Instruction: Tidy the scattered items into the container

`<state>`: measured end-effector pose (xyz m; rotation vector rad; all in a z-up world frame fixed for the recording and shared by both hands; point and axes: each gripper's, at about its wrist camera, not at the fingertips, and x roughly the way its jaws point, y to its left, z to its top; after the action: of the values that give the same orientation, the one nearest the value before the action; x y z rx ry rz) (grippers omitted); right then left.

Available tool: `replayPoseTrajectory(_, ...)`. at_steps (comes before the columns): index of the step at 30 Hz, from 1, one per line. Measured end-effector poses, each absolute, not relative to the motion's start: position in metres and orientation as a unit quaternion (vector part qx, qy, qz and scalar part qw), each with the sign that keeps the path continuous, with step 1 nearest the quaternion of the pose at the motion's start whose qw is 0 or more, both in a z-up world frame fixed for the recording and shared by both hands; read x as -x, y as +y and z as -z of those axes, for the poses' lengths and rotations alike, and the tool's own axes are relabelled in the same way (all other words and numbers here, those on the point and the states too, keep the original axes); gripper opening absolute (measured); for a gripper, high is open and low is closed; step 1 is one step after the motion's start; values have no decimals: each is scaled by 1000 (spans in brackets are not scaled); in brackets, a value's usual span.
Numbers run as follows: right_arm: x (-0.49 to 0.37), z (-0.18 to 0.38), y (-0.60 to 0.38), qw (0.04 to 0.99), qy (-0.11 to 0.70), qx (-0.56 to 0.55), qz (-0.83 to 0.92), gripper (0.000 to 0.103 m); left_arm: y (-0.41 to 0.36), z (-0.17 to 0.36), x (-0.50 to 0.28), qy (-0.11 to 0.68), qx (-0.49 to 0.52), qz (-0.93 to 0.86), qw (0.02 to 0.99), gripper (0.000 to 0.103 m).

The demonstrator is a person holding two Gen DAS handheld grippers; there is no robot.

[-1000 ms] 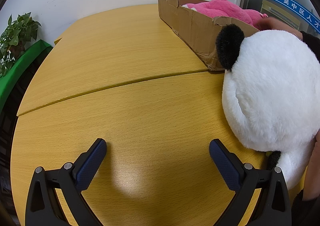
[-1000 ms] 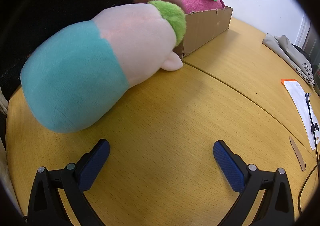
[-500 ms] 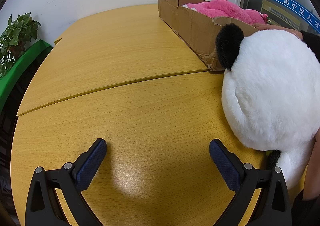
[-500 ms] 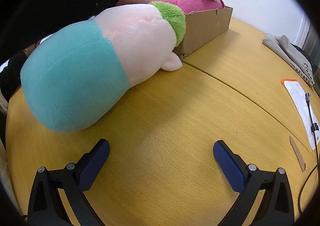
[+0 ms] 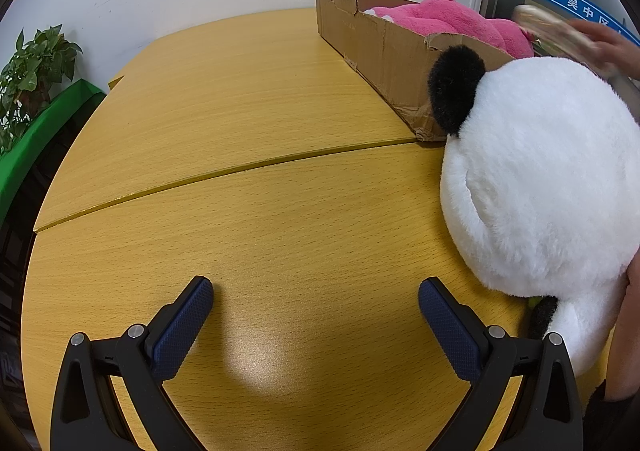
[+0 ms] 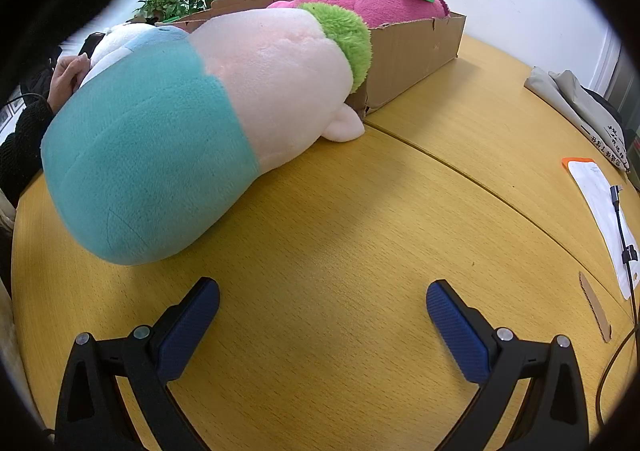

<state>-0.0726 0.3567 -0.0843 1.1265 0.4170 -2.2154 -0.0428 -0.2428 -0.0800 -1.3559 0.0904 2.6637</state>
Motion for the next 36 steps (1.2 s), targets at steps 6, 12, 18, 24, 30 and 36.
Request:
replayPoseTrajectory(6,73,84,357,306,158,-426,837,103,-243,80,42,30,452,-888,76,103)
replayPoseTrajectory(12,74,85,357,306,158,-425,837,103,-242,80,42,30,452,-888,76,103)
replayPoseTrajectory(18,75,85,357,305,157,-425,837,103,-242,79,42,30,452,-888,76,103)
replayPoseTrajectory(24,76,85,357,305,157,-426,837,103,-242,79,41,30,452,-888,76,103)
replayPoseTrajectory(30,76,85,357,305,157,-426,837,103,-241,79,41,30,452,-888,76,103)
replayPoseTrajectory(36,77,85,357,305,157,-426,837,103,-241,79,41,30,452,-888,76,103)
